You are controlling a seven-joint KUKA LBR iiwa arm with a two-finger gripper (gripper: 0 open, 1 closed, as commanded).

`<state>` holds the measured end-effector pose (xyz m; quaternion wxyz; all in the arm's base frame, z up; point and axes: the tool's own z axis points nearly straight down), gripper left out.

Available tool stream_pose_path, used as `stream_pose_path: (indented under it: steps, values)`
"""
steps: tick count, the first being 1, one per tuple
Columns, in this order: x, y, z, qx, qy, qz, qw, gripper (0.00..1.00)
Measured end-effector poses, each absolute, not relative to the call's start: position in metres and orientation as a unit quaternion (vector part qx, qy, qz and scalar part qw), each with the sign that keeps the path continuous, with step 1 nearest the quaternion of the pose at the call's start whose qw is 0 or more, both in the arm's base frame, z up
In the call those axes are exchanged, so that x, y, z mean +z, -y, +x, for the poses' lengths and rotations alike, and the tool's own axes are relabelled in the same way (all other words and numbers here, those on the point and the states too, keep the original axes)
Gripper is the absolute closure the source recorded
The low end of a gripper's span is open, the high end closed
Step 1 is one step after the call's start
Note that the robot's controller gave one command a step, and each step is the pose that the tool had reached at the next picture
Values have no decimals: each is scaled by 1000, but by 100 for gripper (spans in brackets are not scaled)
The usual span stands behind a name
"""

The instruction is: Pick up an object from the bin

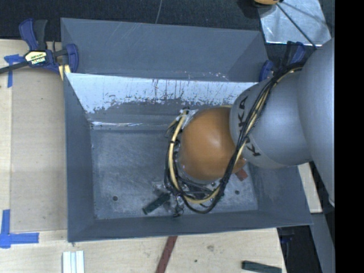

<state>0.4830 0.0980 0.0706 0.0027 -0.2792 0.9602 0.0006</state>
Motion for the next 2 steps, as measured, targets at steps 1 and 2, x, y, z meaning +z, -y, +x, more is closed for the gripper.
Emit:
stream_pose_path:
  steps: [1, 2]
  values:
    - [71, -98, 483, 1, -960, -279, 3, 100]
    - [238, -107, 514, 0, -954, -300, 4, 100]
